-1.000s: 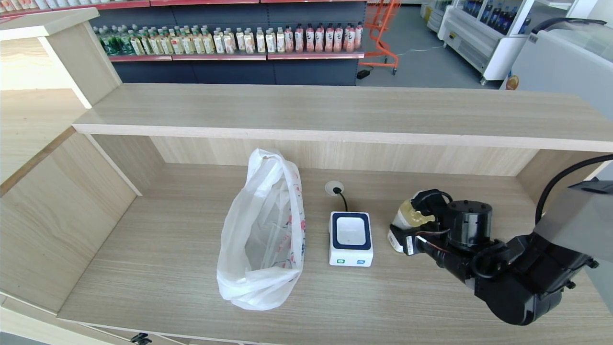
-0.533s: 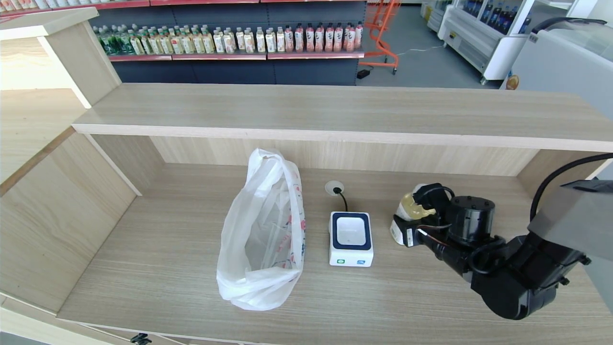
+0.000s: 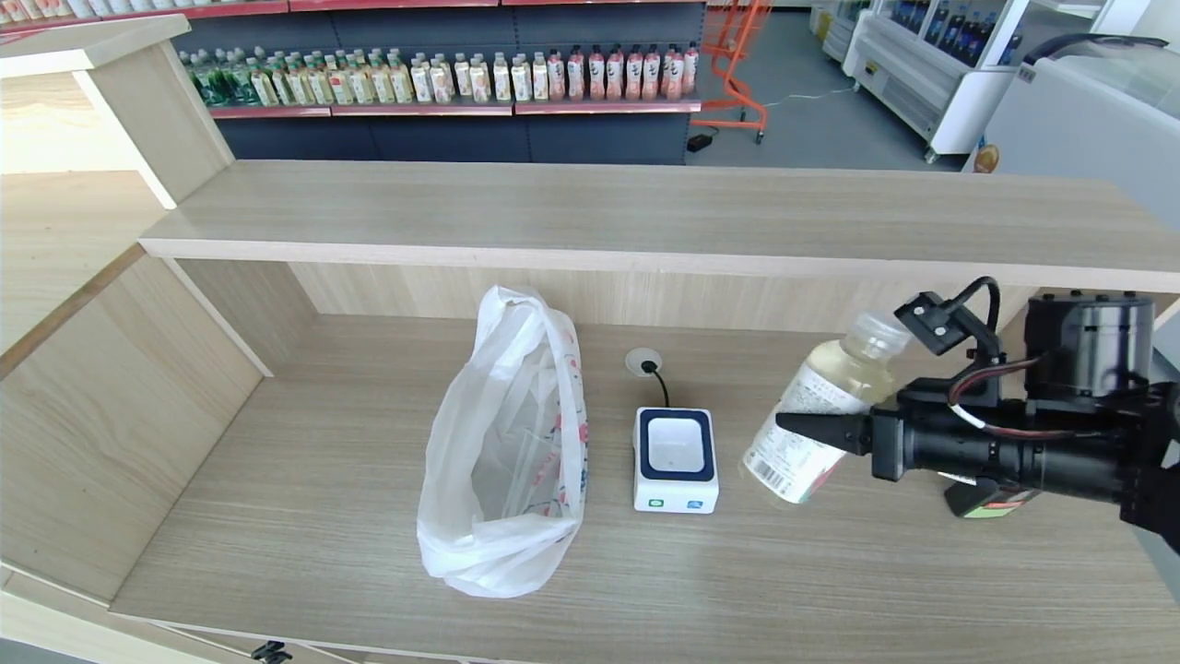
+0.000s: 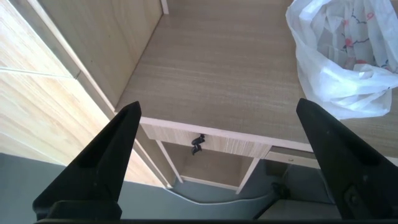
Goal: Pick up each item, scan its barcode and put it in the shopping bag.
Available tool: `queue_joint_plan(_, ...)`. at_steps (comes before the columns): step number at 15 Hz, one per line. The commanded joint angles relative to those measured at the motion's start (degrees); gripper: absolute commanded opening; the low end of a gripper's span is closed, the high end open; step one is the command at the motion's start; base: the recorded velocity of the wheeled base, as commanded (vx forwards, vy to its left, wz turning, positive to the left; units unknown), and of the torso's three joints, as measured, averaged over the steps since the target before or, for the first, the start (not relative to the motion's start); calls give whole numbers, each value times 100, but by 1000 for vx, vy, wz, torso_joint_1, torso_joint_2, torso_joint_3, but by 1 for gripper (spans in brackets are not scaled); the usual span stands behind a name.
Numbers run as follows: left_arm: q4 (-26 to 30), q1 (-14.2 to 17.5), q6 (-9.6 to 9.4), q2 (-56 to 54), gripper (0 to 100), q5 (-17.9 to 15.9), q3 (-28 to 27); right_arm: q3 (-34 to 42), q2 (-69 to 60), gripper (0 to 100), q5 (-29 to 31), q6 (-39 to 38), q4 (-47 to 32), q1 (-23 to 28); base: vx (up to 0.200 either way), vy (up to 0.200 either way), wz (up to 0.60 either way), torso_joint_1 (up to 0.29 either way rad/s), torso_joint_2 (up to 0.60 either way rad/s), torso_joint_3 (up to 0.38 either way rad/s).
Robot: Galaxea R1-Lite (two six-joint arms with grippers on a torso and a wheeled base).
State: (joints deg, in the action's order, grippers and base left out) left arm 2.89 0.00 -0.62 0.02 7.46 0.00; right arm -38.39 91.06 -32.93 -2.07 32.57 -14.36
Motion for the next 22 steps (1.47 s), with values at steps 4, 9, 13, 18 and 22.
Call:
queue_joint_plan(4, 1, 0, 1, 6, 100, 1, 0, 7, -1495, 0, -1234, -768, -533, -164, 0, 0, 0, 0, 0, 0)
queue_joint_plan(9, 1, 0, 1, -2, 100, 1, 0, 60, -1477, 0, -1251, -830, -533, -902, 0, 0, 0, 0, 0, 0)
queue_joint_plan(13, 1, 0, 1, -2, 100, 1, 0, 7, -1469, 0, -1251, -891, -533, -1174, 0, 0, 0, 0, 0, 0)
queue_joint_plan(18, 1, 0, 1, -2, 100, 1, 0, -160, -1416, 0, -1269, -1076, -542, -1289, 0, 0, 0, 0, 0, 0)
queue_joint_plan(22, 1, 0, 1, -2, 100, 1, 0, -143, -1381, 0, -1269, -1076, -533, -1385, 0, 0, 0, 0, 0, 0)
